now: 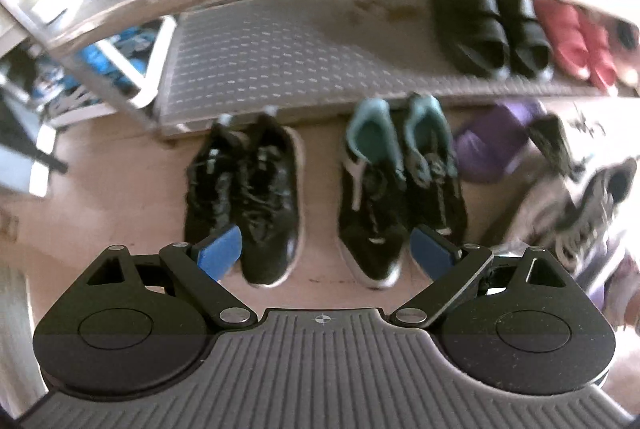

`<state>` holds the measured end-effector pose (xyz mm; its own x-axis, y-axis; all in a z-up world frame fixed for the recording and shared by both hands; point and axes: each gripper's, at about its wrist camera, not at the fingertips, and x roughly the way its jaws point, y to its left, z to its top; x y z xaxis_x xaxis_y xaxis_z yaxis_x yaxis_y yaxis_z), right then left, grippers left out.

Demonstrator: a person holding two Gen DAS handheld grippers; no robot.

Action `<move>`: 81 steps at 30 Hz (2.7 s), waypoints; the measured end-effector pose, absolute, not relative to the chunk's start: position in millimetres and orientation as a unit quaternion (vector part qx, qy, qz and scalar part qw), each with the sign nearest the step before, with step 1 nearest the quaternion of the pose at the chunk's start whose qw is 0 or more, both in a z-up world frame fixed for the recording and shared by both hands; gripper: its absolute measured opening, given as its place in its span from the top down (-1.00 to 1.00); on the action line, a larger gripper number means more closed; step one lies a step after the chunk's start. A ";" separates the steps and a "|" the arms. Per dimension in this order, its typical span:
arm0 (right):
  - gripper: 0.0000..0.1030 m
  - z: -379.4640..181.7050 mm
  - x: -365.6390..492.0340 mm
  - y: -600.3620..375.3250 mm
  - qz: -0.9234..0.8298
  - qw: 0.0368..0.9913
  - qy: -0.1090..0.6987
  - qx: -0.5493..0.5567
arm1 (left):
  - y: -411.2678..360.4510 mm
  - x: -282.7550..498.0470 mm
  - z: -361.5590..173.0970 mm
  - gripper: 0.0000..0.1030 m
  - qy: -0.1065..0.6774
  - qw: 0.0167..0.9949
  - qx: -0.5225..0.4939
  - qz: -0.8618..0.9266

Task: Organize scattered shoes
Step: 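Open the right tool, release the teal pair and withdraw, then reach the left tool under the rack and grasp a white-and-black sneaker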

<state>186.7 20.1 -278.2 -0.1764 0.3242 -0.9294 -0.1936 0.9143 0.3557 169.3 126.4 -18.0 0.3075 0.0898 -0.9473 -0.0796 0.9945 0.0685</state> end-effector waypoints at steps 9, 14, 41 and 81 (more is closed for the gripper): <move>0.19 -253.5 245.8 39.9 0.168 0.697 0.696 0.041 | 139.6 174.1 -10.5 -0.85 0.575 0.814 -0.018 0.079; 0.18 -251.1 189.0 19.4 0.222 0.669 0.709 0.005 | 154.7 176.7 -5.5 -0.85 0.567 0.814 -0.053 0.110; 0.57 -283.9 194.0 -1.3 0.072 0.707 0.700 -0.077 | 159.4 177.6 -3.3 -0.86 0.571 0.812 -0.063 0.109; 0.04 27.4 252.7 -256.2 0.086 0.801 0.575 0.142 | -75.7 138.6 -82.2 -0.26 0.590 0.798 -0.004 -0.118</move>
